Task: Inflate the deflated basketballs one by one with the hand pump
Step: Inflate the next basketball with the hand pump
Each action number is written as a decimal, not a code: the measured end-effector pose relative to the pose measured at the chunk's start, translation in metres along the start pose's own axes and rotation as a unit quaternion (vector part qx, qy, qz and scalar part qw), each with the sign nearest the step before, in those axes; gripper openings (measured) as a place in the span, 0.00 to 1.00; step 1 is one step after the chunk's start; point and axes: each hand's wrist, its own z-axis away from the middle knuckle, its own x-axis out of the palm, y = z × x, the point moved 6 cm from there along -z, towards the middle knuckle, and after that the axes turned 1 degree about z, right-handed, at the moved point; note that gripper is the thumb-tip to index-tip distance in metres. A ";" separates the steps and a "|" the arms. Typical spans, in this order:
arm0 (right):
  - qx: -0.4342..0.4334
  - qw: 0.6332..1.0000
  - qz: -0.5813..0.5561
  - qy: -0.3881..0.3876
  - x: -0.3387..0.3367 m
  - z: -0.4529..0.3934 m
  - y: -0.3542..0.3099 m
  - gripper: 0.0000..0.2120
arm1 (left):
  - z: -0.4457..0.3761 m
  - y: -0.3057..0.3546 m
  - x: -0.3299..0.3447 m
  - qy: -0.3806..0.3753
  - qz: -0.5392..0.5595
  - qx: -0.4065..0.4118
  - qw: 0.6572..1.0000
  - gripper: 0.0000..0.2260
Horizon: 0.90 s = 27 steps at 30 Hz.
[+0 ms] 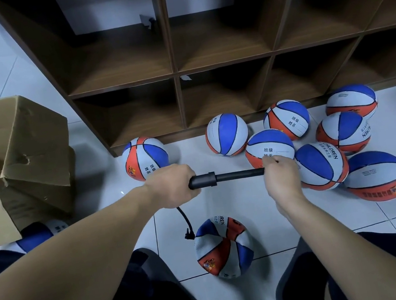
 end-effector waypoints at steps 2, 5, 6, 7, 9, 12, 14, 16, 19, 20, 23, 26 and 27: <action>-0.016 1.000 0.016 0.007 0.007 0.009 -0.001 0.17 | -0.002 0.007 0.002 0.000 -0.014 0.002 1.000 0.13; -0.045 0.998 0.048 0.011 0.016 0.020 -0.008 0.18 | -0.003 0.016 0.002 0.010 -0.021 0.012 1.000 0.12; -0.055 0.997 0.054 0.010 0.018 0.023 -0.011 0.18 | -0.003 0.020 0.002 0.012 -0.021 0.016 1.000 0.12; -0.061 0.996 0.058 0.005 0.020 0.026 -0.013 0.18 | -0.003 0.024 0.002 0.015 -0.023 0.020 0.999 0.12; -0.058 0.996 0.062 -0.010 0.027 0.029 -0.011 0.19 | -0.003 0.032 0.002 0.021 -0.029 0.026 0.999 0.12; -0.048 0.996 0.063 -0.031 0.039 0.034 -0.007 0.17 | -0.004 0.038 0.003 0.023 -0.030 0.035 0.999 0.12; -0.051 0.995 0.070 -0.041 0.045 0.038 -0.008 0.16 | -0.004 0.042 0.003 0.023 -0.029 0.041 0.998 0.12; -0.058 0.995 0.072 -0.044 0.047 0.039 -0.009 0.17 | -0.005 0.044 0.003 0.025 -0.028 0.044 0.998 0.12; -0.058 0.994 0.072 -0.054 0.047 0.039 -0.009 0.17 | -0.006 0.043 0.004 0.026 -0.030 0.053 0.998 0.12; -0.058 0.994 0.070 -0.062 0.047 0.038 -0.008 0.17 | -0.006 0.042 0.005 0.024 -0.029 0.055 0.998 0.12; -0.066 0.991 0.078 -0.085 0.047 0.034 -0.011 0.16 | -0.006 0.039 0.003 0.027 -0.014 0.061 0.998 0.13; -0.084 0.989 0.091 -0.086 0.041 0.027 -0.016 0.17 | -0.006 0.035 0.002 0.027 0.004 0.056 0.998 0.14; -0.087 0.988 0.095 -0.081 0.036 0.023 -0.017 0.17 | -0.006 0.030 0.003 0.024 0.010 0.051 0.998 0.13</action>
